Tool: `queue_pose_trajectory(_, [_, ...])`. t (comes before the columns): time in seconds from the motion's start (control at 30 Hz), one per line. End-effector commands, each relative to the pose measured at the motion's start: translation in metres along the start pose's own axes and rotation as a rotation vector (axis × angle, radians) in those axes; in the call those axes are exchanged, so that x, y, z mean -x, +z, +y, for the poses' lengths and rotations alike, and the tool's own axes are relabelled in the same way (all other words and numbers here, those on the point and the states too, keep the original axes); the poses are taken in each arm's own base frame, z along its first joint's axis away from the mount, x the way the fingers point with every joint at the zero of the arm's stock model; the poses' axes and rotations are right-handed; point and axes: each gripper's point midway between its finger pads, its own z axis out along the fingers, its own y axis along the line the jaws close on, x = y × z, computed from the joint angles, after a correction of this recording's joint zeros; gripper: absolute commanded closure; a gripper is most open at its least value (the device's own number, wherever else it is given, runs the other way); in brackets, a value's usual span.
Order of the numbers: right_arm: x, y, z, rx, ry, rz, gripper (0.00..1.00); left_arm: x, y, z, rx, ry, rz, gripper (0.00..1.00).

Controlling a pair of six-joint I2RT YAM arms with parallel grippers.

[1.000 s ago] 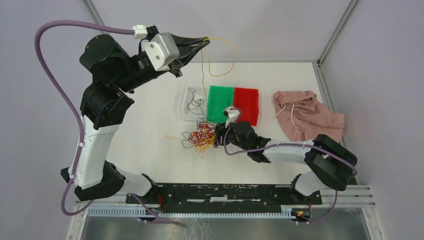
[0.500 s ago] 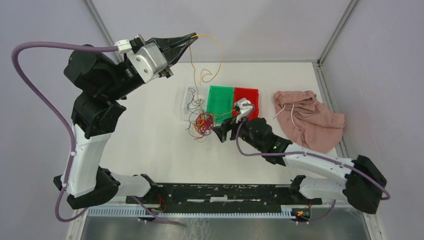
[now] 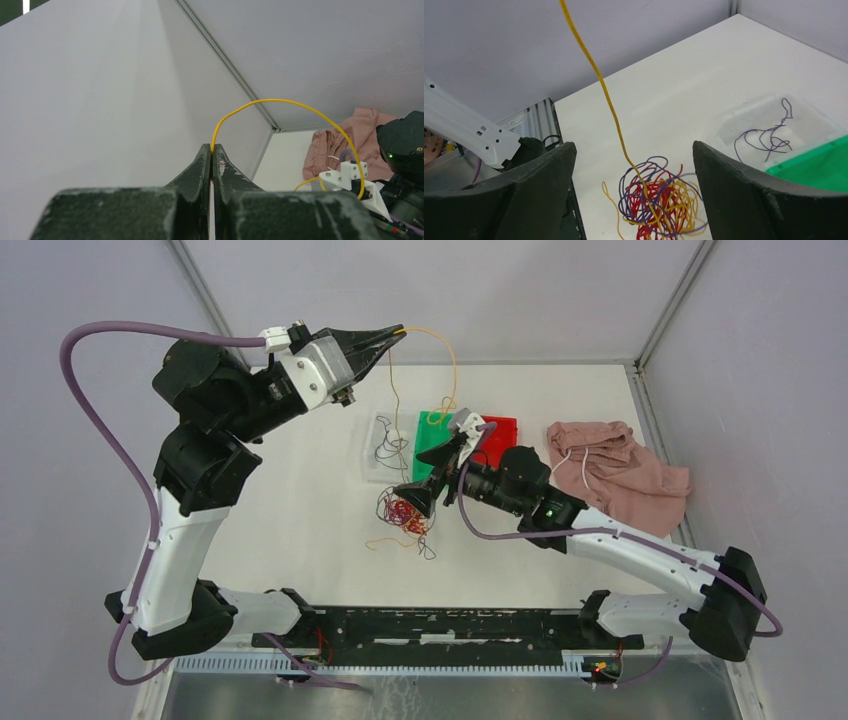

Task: Untangle the cables
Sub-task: Untie the cable.

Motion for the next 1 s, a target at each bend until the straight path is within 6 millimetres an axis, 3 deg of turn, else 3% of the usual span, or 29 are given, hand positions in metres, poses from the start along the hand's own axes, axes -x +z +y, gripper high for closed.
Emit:
queue_pose_trajectory(0.0, [0.039, 0.017, 0.024, 0.116, -0.016, -0.093, 0.11, 0.027, -0.006, 0.008, 0.021, 0.038, -0.08, 0.97])
queue_pose_trajectory(0.23, [0.027, 0.047, 0.018, 0.12, 0.055, -0.085, 0.36, 0.036, -0.007, 0.012, 0.024, 0.04, -0.101, 0.97])
queue_pose_trajectory(0.37, [0.002, 0.06, 0.022, 0.161, 0.145, -0.044, 0.48, 0.036, -0.006, 0.011, 0.022, 0.041, -0.103, 0.97])
queue_pose_trajectory(0.5, [-0.033, 0.062, 0.02, 0.172, 0.238, -0.004, 0.49, 0.039, -0.006, 0.015, 0.035, 0.065, -0.113, 0.97])
queue_pose_trajectory(0.63, [-0.085, 0.058, 0.001, 0.098, 0.265, 0.073, 0.47, 0.049, -0.005, 0.024, 0.07, 0.09, -0.145, 0.97])
queue_pose_trajectory(0.97, [-0.179, 0.045, -0.032, -0.037, 0.276, 0.238, 0.47, 0.089, -0.015, 0.059, 0.202, 0.21, -0.242, 0.97])
